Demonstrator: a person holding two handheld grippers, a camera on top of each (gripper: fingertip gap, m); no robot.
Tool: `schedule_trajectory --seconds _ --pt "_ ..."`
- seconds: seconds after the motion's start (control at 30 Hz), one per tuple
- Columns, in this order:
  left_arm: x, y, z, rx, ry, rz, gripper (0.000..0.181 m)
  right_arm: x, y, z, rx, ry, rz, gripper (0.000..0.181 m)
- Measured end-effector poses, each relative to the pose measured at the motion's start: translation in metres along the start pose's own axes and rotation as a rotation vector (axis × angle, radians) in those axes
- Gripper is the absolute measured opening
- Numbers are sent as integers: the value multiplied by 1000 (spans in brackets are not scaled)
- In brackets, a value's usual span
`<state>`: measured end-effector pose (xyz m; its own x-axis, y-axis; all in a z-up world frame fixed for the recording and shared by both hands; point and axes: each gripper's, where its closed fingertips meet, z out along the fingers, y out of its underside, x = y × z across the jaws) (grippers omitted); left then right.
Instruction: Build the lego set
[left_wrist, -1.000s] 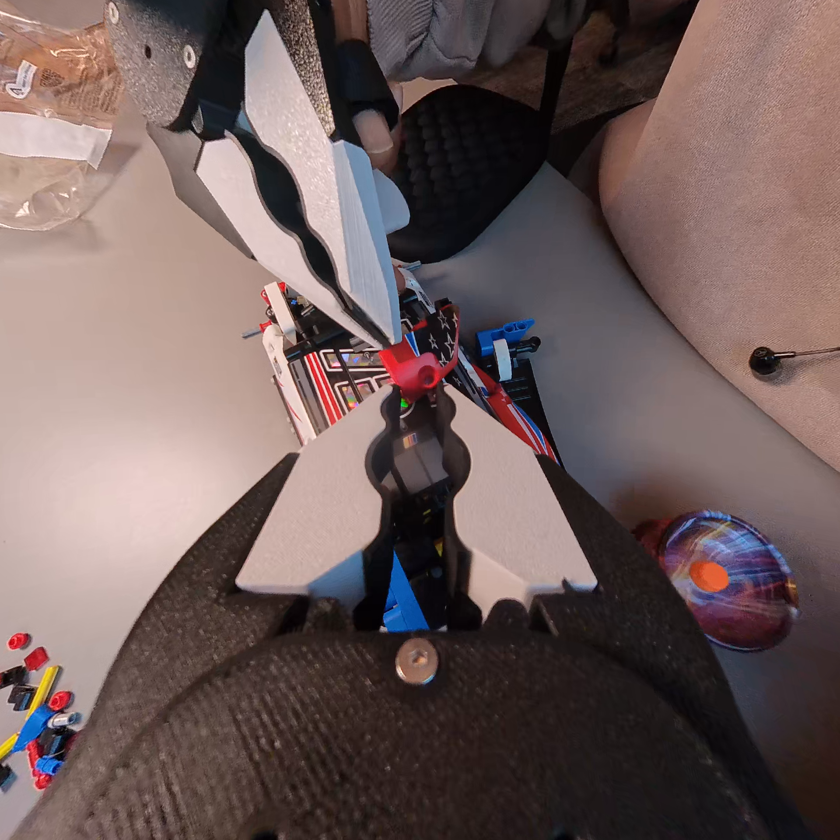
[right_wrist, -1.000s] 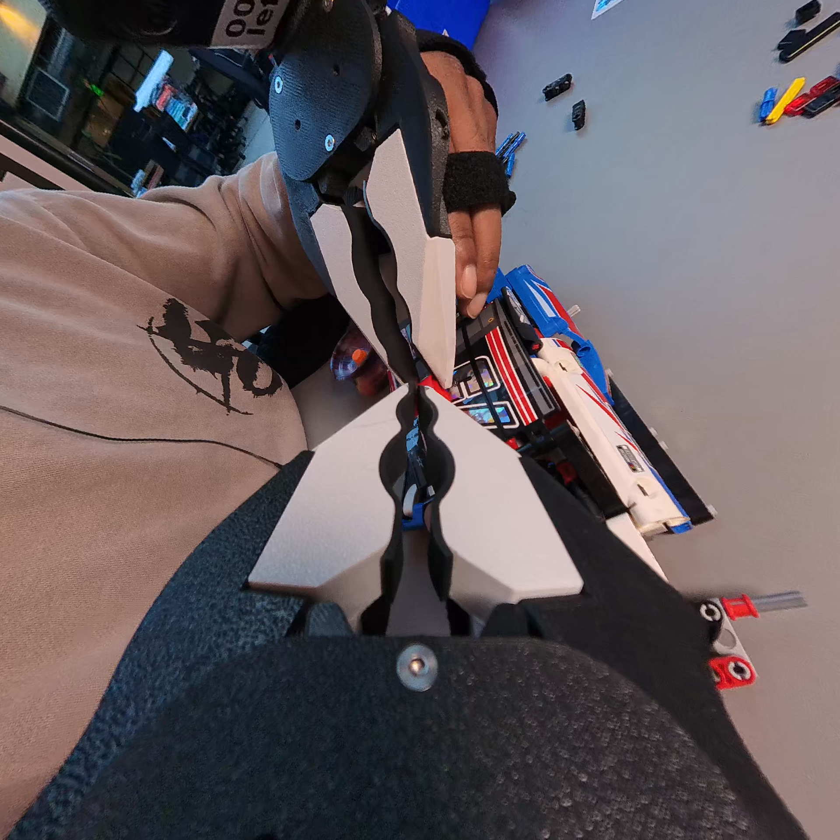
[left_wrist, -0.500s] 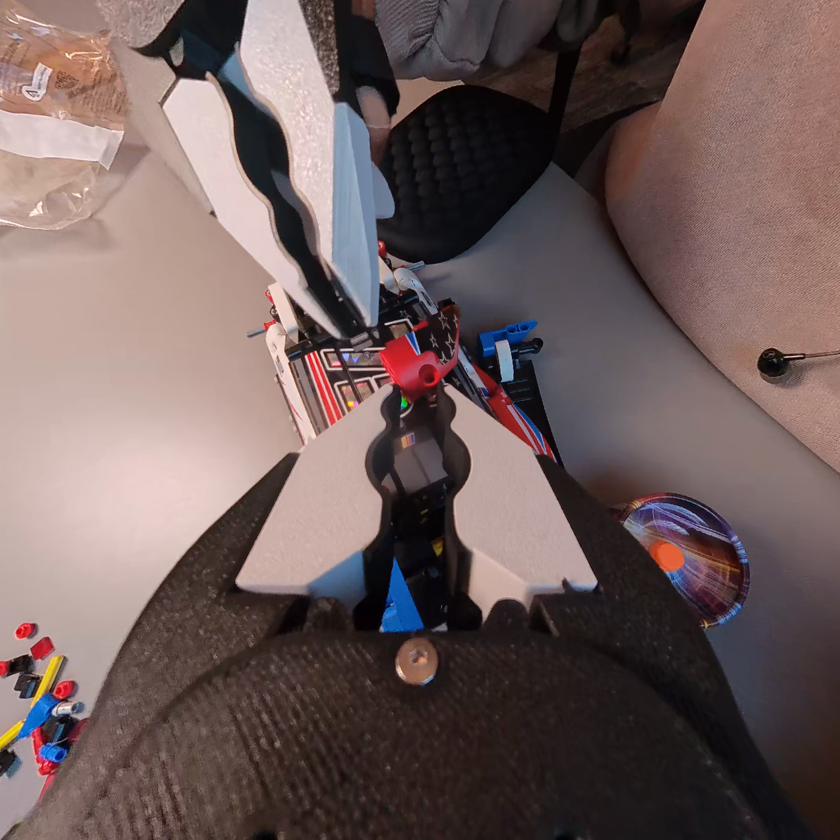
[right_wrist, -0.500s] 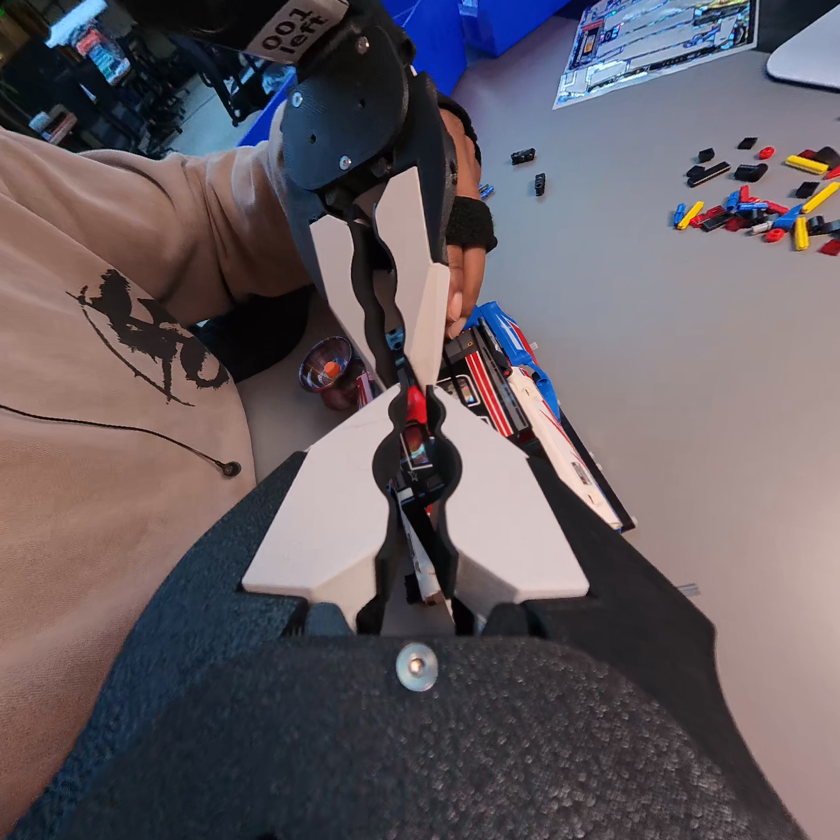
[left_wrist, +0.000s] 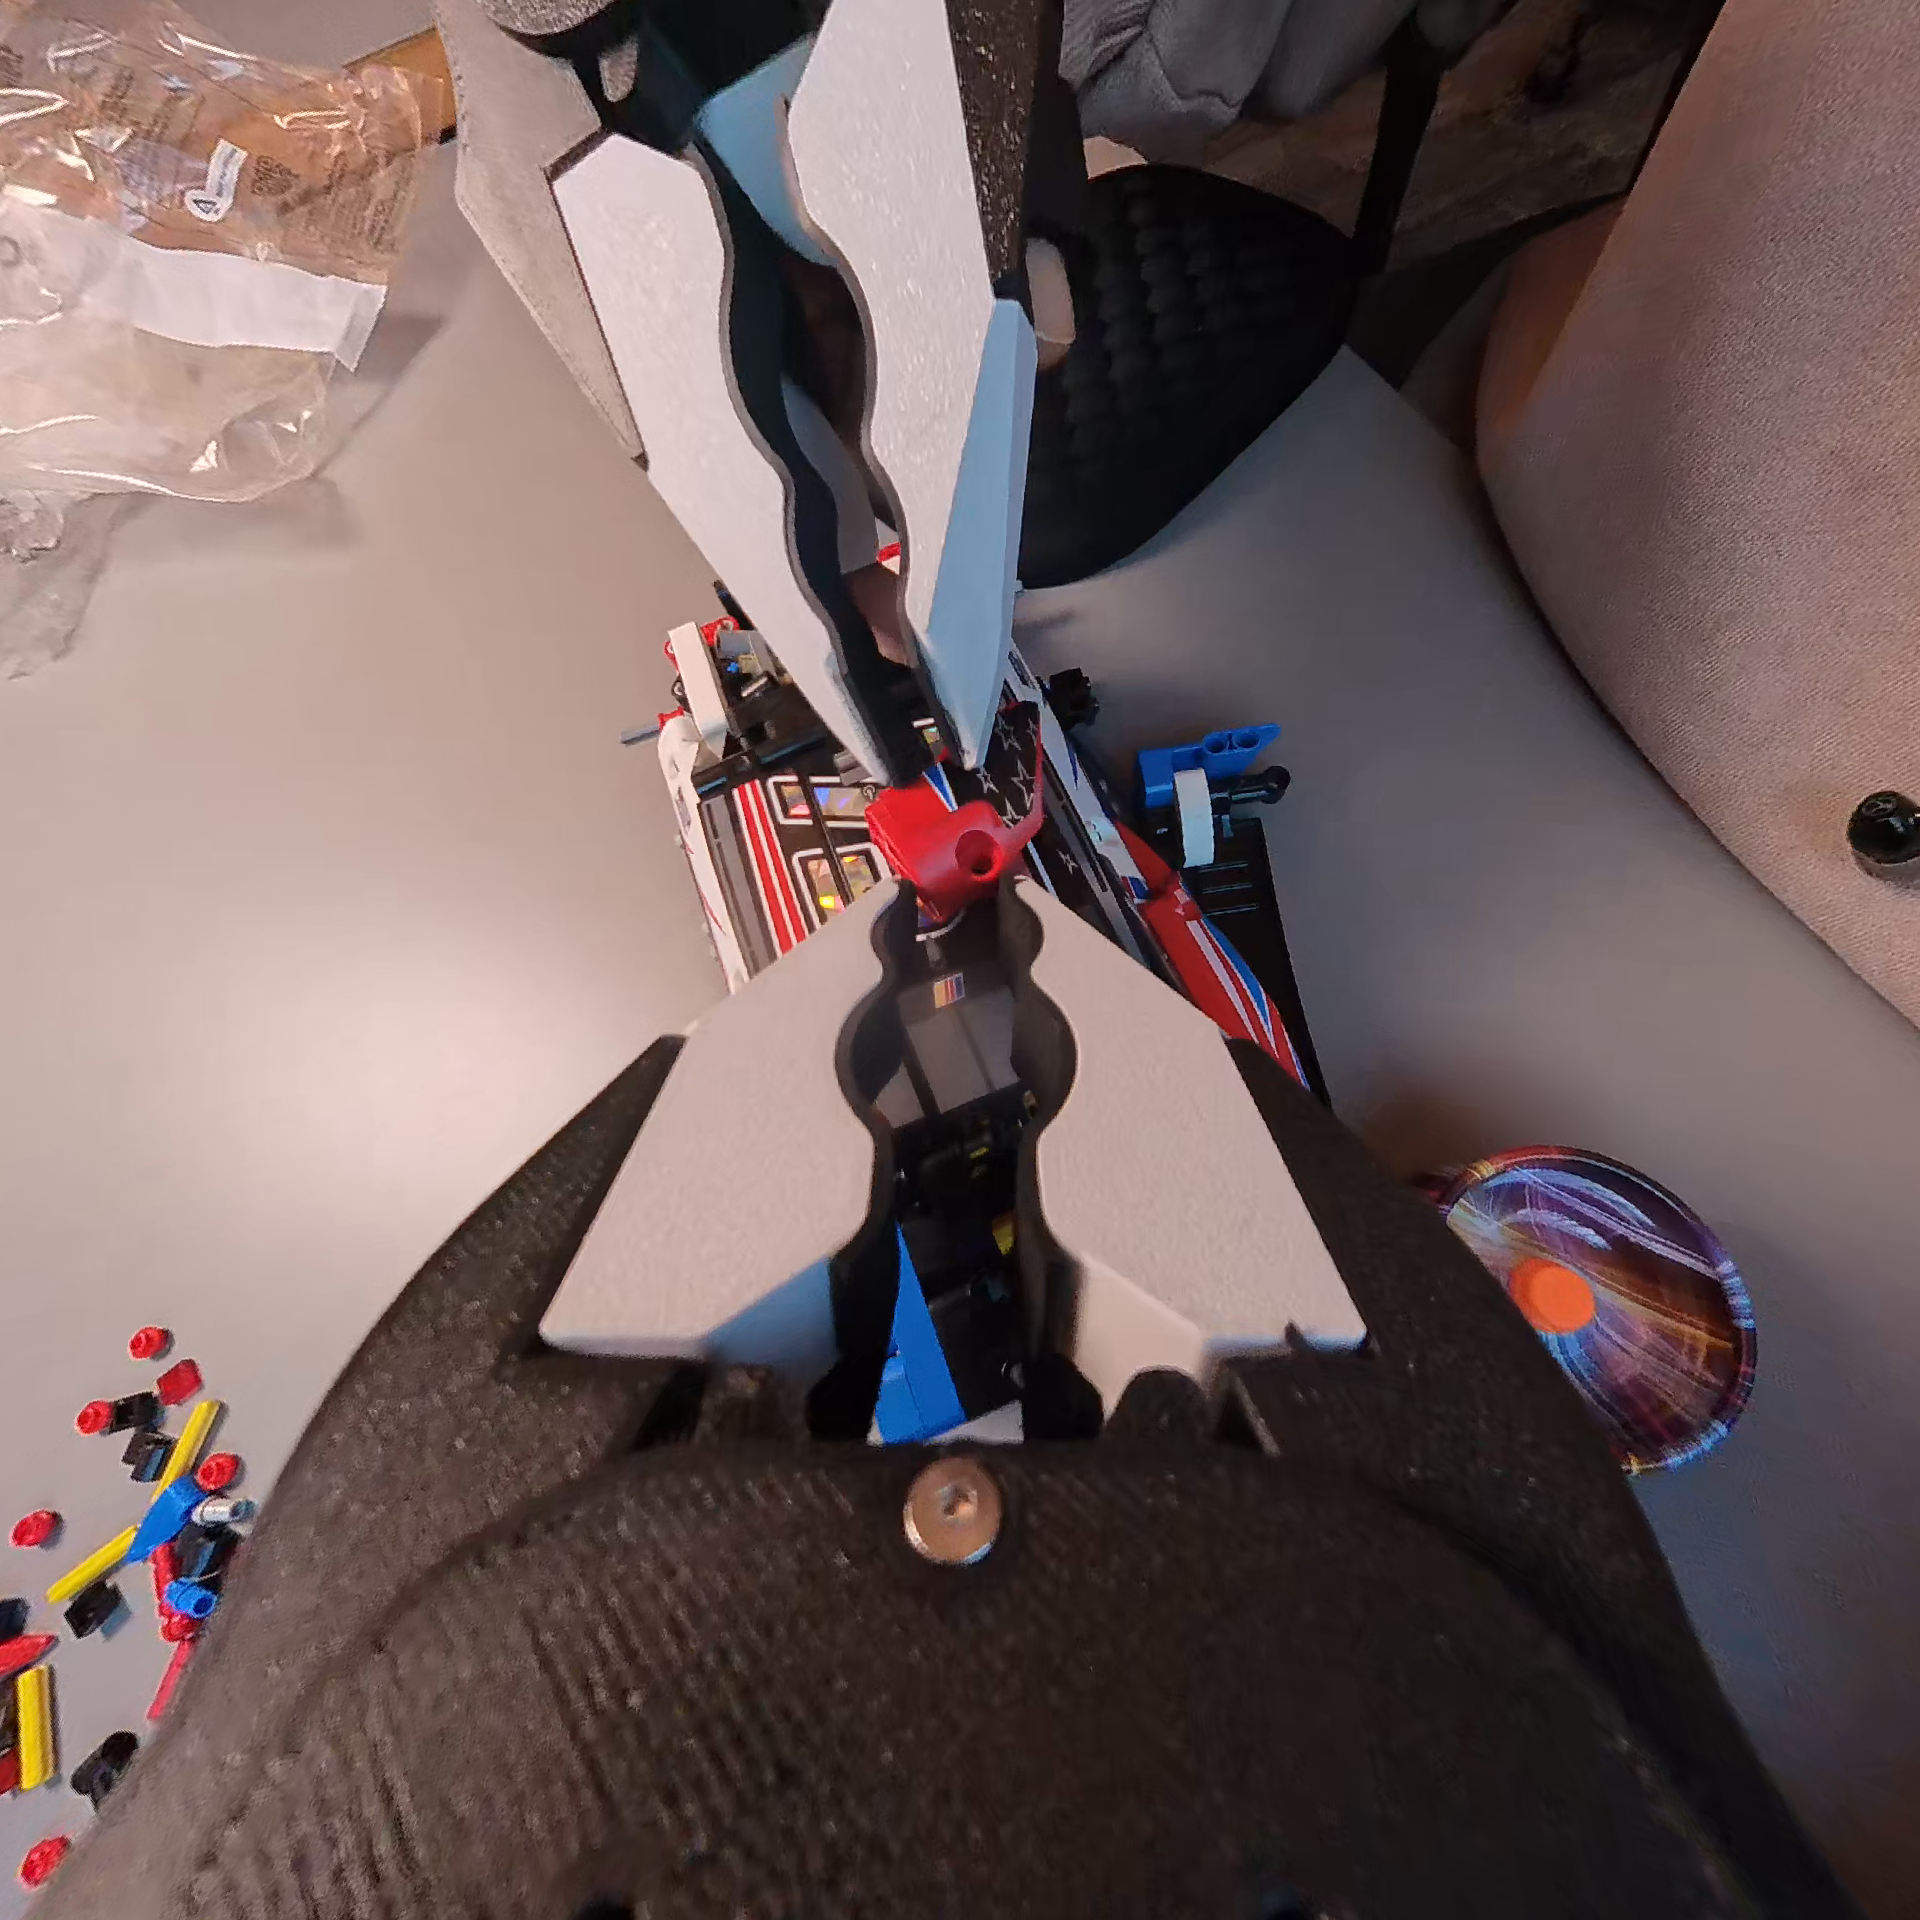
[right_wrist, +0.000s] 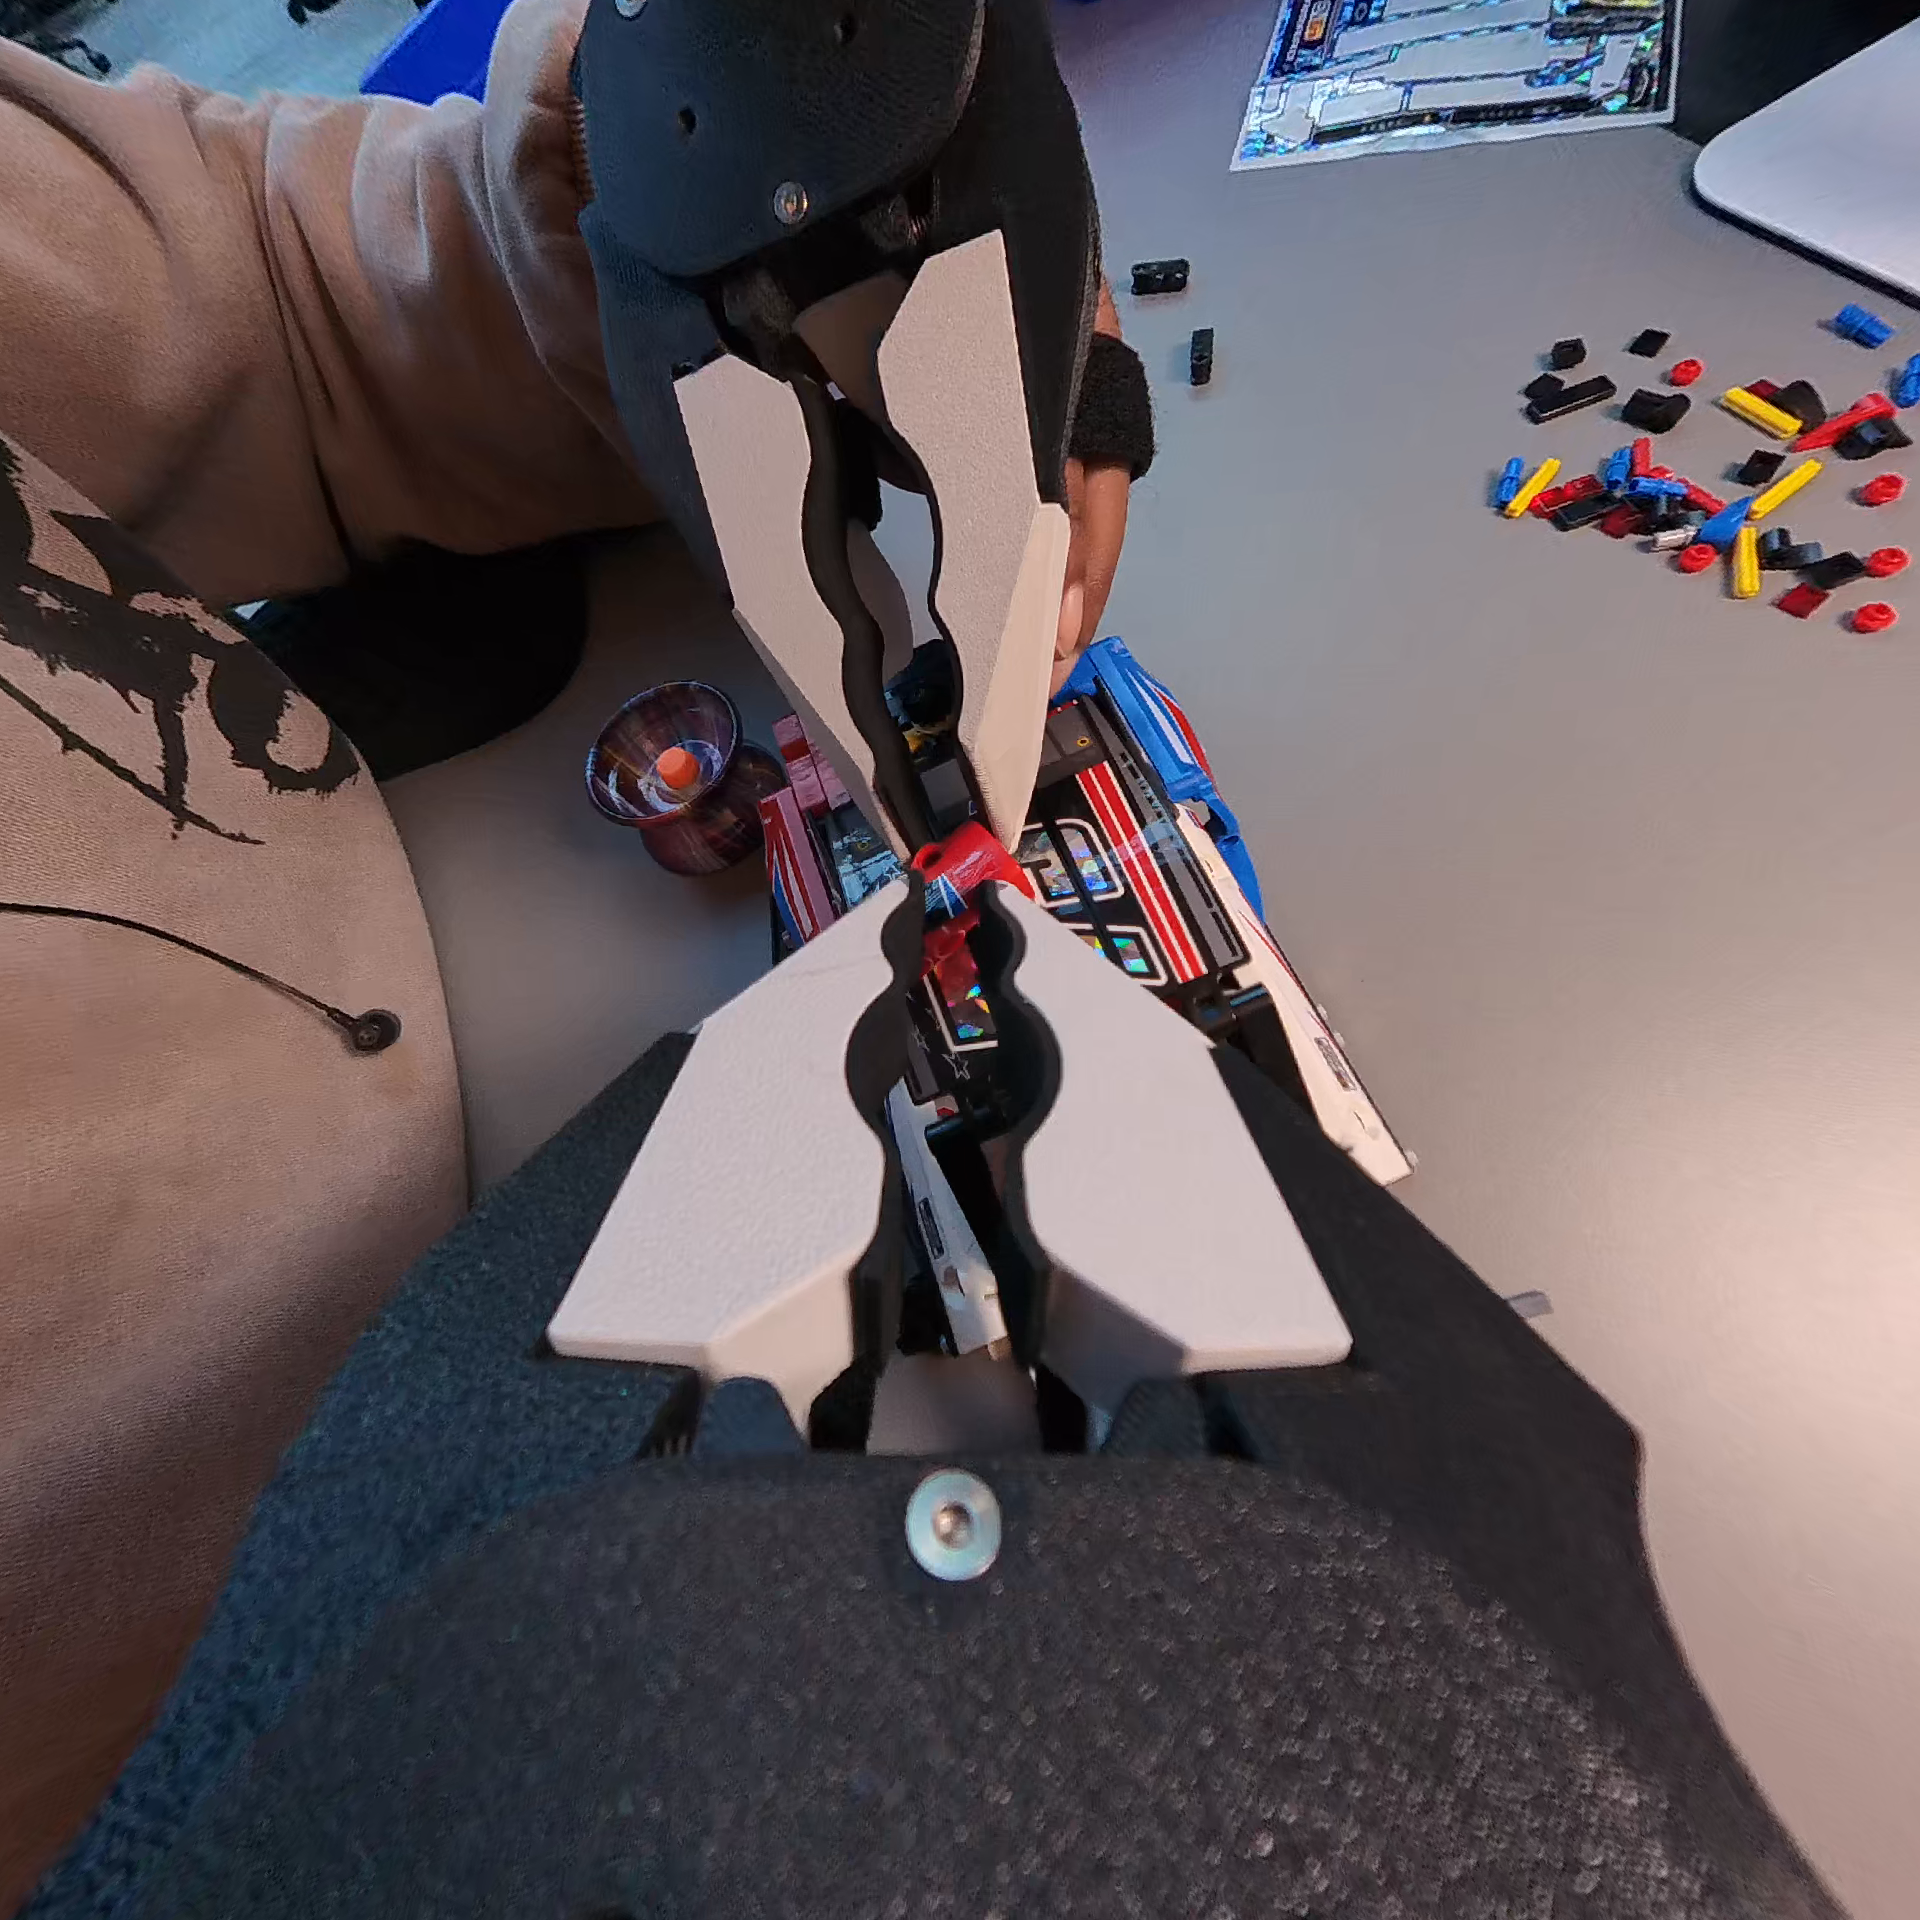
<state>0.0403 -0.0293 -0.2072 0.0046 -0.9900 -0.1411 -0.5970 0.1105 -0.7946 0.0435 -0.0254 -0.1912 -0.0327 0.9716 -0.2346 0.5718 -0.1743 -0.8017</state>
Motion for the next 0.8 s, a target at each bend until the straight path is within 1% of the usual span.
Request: schedule_trajectory --seconds 0.17,0.33,0.47,0.63,0.73,0.8 --pt "-1 0 0 -7 -22 0 13 3 1 3 -44 63 -41 10" --pt "-5 1 0 -34 -77 -52 13 8 0 4 -74 177 -105 17" --pt "-8 2 -1 -38 -113 -96 13 8 -3 4 -56 239 -128 21" --pt "-8 3 -2 -35 -134 -119 13 8 -13 -4 14 301 -156 22" --pt "-10 3 -1 -38 -157 -135 13 5 -8 1 -1 311 -169 22" --pt "-11 3 -1 -40 -168 -151 13 8 -1 5 -22 343 -177 22"
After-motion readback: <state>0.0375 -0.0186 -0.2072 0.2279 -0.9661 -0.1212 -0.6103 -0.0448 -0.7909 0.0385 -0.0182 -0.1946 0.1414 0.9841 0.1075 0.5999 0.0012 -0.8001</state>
